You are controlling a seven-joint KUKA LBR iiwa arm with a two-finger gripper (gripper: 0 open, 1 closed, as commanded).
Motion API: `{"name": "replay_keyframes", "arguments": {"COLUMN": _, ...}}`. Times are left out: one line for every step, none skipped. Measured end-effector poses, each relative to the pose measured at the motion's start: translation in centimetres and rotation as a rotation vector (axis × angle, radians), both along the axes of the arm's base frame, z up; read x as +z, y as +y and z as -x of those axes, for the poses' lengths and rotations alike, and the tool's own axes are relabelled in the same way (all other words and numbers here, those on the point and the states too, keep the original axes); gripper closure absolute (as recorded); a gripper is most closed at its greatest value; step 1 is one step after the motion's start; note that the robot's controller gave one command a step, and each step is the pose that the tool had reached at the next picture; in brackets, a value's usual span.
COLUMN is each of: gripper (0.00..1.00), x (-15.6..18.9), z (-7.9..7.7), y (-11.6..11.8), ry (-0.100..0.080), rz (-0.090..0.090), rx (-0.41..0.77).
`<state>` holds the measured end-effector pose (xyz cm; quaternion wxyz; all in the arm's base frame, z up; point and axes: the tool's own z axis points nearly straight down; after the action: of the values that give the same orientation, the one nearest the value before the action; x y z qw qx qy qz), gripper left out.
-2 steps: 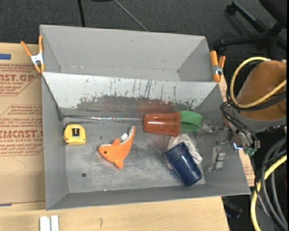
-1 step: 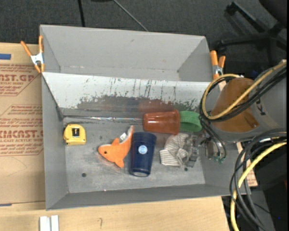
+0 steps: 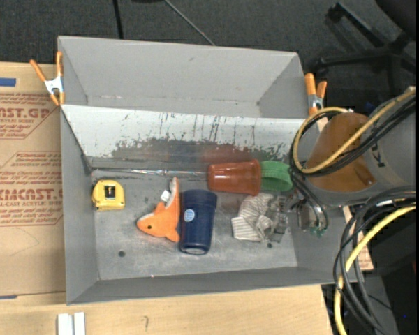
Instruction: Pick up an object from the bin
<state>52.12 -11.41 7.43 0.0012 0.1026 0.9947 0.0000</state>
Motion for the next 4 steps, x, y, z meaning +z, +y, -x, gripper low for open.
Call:
{"name": "replay_keyframes", "arguments": {"gripper": 1.00, "x": 3.6, "z": 0.2, "y": 0.0, "ry": 0.008, "rz": -0.002, "rx": 0.007}}
{"name": "replay_keyframes", "arguments": {"gripper": 1.00, "x": 7.8, "z": -0.4, "y": 0.9, "ry": 0.002, "rz": 0.000, "rx": 0.049}}
{"name": "replay_keyframes", "arguments": {"gripper": 1.00, "x": 13.9, "z": 0.6, "y": 1.5, "ry": 0.006, "rz": -0.002, "rx": 0.055}}
{"name": "replay_keyframes", "arguments": {"gripper": 1.00, "x": 13.0, "z": -1.1, "y": 3.0, "ry": -0.016, "rz": 0.004, "rx": 0.069}}
